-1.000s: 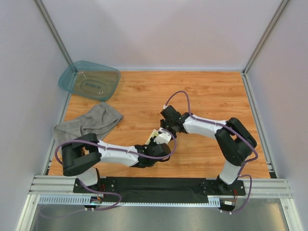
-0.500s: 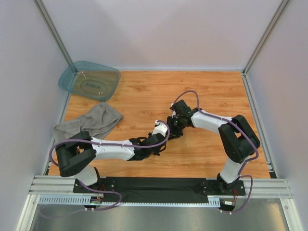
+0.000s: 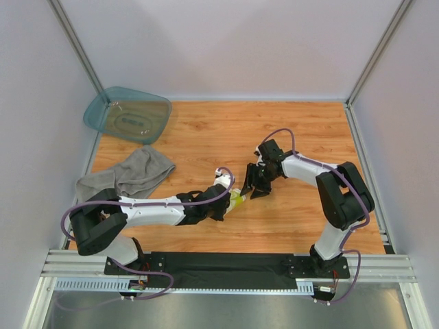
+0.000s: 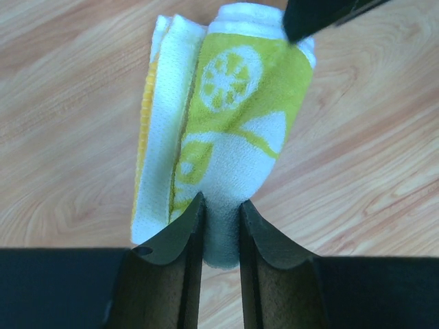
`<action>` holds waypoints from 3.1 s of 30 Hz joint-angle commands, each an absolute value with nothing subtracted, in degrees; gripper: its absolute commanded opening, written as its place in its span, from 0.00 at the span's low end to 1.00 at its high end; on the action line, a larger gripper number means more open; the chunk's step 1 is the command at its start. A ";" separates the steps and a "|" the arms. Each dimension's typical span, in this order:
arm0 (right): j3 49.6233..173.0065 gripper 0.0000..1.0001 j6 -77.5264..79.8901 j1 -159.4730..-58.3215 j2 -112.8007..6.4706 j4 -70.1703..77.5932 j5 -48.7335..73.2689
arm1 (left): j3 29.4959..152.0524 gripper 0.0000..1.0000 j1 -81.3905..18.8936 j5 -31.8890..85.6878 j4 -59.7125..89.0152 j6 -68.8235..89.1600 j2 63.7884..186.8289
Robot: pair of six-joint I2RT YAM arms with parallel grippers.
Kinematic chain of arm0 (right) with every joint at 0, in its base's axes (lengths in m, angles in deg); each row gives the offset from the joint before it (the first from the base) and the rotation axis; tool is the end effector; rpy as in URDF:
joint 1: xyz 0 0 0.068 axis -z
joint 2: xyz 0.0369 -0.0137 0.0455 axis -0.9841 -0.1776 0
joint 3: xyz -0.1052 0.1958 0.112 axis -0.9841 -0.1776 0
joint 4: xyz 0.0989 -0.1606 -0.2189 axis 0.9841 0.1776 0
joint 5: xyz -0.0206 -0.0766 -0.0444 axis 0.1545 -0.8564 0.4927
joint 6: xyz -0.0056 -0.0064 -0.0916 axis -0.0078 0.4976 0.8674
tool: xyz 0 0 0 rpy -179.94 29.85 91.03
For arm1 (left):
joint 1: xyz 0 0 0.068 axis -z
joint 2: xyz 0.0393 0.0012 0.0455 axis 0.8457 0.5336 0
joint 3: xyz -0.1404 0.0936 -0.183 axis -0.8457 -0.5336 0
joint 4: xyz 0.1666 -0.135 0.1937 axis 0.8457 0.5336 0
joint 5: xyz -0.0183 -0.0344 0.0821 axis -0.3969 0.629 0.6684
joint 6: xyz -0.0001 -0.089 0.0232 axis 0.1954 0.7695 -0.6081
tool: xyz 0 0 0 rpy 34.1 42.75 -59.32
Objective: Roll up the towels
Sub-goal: Roll the towel, then place the rolled towel into the container
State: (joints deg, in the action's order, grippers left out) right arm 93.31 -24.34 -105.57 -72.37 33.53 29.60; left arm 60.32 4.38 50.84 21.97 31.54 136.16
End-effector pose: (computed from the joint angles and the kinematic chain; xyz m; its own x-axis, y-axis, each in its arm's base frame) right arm 0.2984 0.1831 0.0648 -0.9980 0.0562 -0.0301 0.0339 0.8670 0.4971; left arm 0.1793 -0.2910 0.0856 -0.7180 0.2374 -0.6543 0.4516 0.8742 -0.1783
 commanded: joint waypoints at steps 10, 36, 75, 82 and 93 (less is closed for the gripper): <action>92.37 0.48 -19.86 -99.29 -68.33 38.01 22.91 | 52.62 0.00 -3.86 35.79 25.82 33.91 127.95; 77.16 0.72 -32.69 -110.70 -56.63 1.39 35.40 | 37.94 0.00 -37.79 5.98 14.99 47.63 136.65; 88.59 0.09 -39.64 -122.49 -85.29 -14.03 30.55 | 36.97 0.41 -40.26 9.31 25.09 43.07 123.22; 88.85 0.08 -39.02 -122.49 -85.81 -13.49 31.08 | 38.99 0.56 -40.26 15.65 32.92 38.41 116.17; 89.12 0.07 -40.43 -122.40 -86.17 -15.60 33.89 | 40.66 0.57 -40.08 18.11 32.49 37.88 120.47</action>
State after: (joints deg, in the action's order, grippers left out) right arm 88.63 -42.11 -123.01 -84.40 -17.11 35.52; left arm 41.39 -39.84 10.23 25.81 41.07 118.63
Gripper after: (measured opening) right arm 0.229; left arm 0.571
